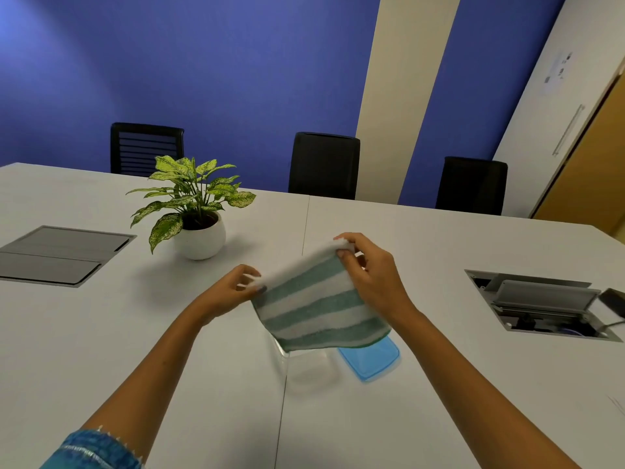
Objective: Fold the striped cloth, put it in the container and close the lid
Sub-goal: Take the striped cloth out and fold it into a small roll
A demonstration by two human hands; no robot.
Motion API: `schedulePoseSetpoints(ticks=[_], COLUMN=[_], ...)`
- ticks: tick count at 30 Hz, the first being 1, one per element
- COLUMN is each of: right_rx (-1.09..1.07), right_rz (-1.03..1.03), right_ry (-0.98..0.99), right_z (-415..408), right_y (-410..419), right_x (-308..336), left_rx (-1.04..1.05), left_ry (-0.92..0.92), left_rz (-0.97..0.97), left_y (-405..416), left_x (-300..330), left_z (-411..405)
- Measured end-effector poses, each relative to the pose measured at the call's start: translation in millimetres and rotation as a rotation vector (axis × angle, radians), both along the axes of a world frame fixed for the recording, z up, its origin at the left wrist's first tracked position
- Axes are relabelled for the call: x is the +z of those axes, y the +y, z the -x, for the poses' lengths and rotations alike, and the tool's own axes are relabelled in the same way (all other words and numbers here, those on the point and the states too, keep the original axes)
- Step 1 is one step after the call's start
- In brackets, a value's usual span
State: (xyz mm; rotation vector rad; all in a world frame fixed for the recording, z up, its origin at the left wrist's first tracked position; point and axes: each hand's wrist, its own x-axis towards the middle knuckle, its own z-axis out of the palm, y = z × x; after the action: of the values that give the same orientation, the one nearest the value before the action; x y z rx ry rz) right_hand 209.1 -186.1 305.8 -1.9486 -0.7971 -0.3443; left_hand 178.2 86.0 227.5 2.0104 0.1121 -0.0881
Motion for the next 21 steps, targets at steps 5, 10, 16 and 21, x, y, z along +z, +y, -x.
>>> schedulePoseSetpoints(ticks=[5, 10, 16, 21], right_rx=[0.078, 0.118, 0.006, -0.233], right_rz=[0.233, 0.239, 0.027, -0.263], right_ry=[0.021, 0.047, 0.103, 0.343], right_z=[0, 4, 3, -3], right_y=[7, 9, -12, -32], right_x=[11, 19, 21, -2], left_rx=[-0.288, -0.333, -0.233, -0.123], left_ry=[-0.095, -0.194, -0.194, -0.267], left_rz=[0.013, 0.002, 0.032, 0.276], left_y=[-53, -95, -90, -70], left_x=[49, 73, 66, 60], left_z=[-2, -4, -2, 0])
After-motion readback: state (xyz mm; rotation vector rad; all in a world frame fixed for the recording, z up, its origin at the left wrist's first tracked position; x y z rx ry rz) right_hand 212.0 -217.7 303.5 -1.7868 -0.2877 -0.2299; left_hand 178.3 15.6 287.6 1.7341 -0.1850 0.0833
